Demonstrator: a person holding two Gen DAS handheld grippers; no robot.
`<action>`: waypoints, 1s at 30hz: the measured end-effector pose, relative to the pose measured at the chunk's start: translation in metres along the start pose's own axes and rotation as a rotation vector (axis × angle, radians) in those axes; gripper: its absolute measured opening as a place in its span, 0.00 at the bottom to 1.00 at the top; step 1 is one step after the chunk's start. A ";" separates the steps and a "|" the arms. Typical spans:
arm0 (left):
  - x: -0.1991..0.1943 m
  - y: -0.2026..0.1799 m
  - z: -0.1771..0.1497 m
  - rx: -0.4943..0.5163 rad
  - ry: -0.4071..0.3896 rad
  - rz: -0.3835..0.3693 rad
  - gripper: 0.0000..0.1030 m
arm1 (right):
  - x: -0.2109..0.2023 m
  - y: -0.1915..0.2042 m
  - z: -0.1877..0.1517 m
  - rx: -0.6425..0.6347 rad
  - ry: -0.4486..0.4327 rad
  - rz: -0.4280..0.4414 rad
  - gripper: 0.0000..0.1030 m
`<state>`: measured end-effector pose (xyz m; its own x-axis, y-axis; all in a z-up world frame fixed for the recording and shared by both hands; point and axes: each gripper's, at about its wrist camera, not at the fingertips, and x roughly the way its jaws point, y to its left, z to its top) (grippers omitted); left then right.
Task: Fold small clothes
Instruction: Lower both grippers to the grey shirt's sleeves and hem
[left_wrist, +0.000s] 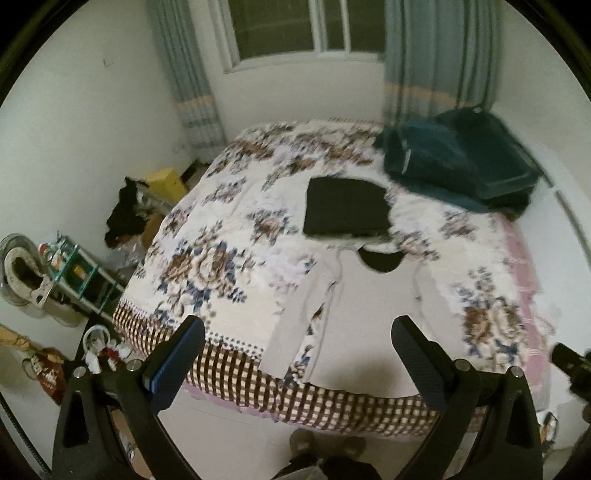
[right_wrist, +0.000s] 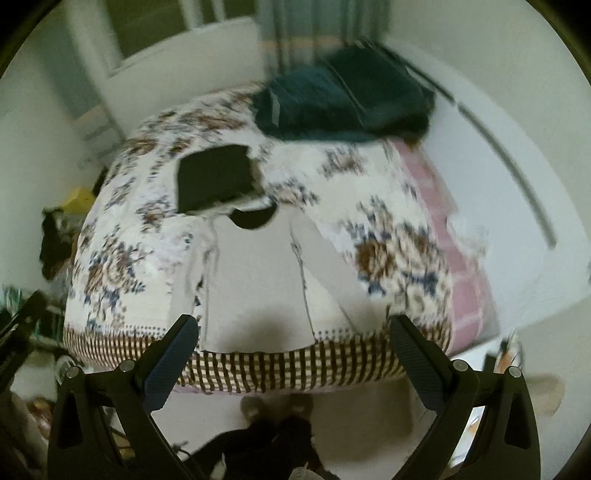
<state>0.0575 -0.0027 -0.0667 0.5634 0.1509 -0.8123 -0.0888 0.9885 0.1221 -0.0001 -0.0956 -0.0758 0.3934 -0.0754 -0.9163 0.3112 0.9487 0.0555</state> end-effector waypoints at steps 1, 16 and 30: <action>0.020 -0.003 -0.004 -0.005 0.013 -0.003 1.00 | 0.035 -0.025 0.002 0.061 0.040 -0.011 1.00; 0.270 -0.043 -0.102 0.104 0.325 0.205 1.00 | 0.447 -0.291 -0.118 0.885 0.452 0.021 0.81; 0.399 -0.065 -0.116 0.087 0.402 0.142 1.00 | 0.556 -0.308 -0.170 1.261 0.279 0.149 0.33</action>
<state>0.1922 -0.0068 -0.4648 0.1845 0.2896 -0.9392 -0.0634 0.9571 0.2827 -0.0249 -0.3779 -0.6696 0.3494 0.2156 -0.9118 0.9345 -0.0101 0.3557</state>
